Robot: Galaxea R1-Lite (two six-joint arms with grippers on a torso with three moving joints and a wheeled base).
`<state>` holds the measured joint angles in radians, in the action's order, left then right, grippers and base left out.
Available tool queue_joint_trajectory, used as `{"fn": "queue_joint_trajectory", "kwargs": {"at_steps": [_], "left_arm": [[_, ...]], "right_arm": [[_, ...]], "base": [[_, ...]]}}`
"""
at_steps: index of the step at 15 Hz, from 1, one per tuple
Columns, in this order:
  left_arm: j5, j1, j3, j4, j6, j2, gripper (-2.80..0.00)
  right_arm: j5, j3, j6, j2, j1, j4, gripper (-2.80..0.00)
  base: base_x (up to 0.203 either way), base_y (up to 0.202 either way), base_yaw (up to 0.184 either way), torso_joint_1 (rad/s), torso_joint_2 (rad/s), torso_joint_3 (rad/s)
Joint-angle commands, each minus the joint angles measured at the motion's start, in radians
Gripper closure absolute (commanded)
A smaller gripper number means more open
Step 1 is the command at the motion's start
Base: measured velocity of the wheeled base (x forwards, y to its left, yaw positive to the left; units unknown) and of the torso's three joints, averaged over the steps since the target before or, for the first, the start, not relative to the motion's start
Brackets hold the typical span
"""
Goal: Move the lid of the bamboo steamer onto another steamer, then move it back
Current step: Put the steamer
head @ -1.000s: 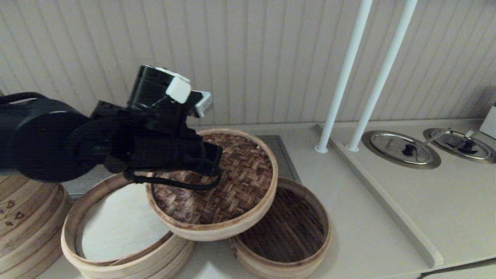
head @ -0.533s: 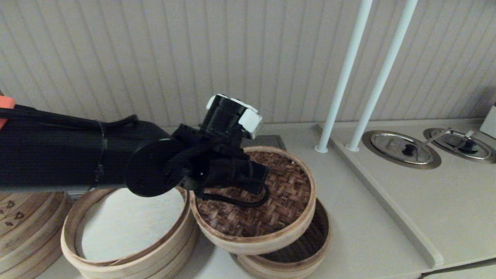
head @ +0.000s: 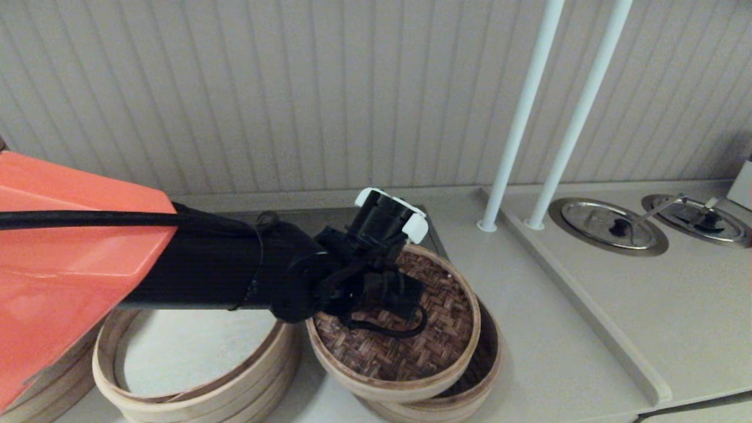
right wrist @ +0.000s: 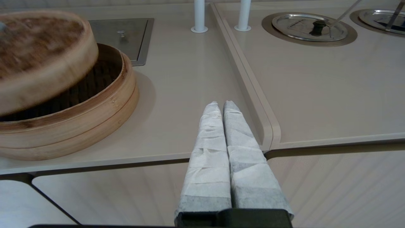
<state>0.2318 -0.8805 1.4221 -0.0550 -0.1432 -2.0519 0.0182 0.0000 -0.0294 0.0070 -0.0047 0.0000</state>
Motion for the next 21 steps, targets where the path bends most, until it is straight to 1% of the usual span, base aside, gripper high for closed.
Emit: {"fn": "queue_joint_trajectory", "kwargs": {"at_steps": [1,3,7,12,21], "left_arm": [[0.006,-0.015,0.002,0.018,-0.001,-0.04,0.0],[0.007,-0.017,0.005,0.037,-0.001,-0.062,0.0],[0.006,-0.032,0.045,0.035,-0.001,-0.08,0.0],[0.009,-0.046,0.062,0.035,-0.001,-0.1,0.0],[0.018,-0.057,0.083,-0.009,0.011,-0.085,0.0]], "right_arm": [[0.0,0.003,-0.001,0.001,0.0,0.0,0.0],[0.0,0.003,0.0,0.001,0.0,0.0,0.0],[0.0,0.003,-0.001,0.001,0.0,0.0,0.0],[0.0,0.003,-0.001,0.001,0.0,0.0,0.0],[0.0,0.003,0.0,0.001,0.0,0.0,0.0]], "base": [[0.0,0.0,0.0,0.0,0.0,0.0],[0.0,0.0,0.0,0.0,0.0,0.0],[0.0,0.0,0.0,0.0,0.0,0.0],[0.0,0.0,0.0,0.0,0.0,0.0],[0.0,0.0,0.0,0.0,0.0,0.0]]}}
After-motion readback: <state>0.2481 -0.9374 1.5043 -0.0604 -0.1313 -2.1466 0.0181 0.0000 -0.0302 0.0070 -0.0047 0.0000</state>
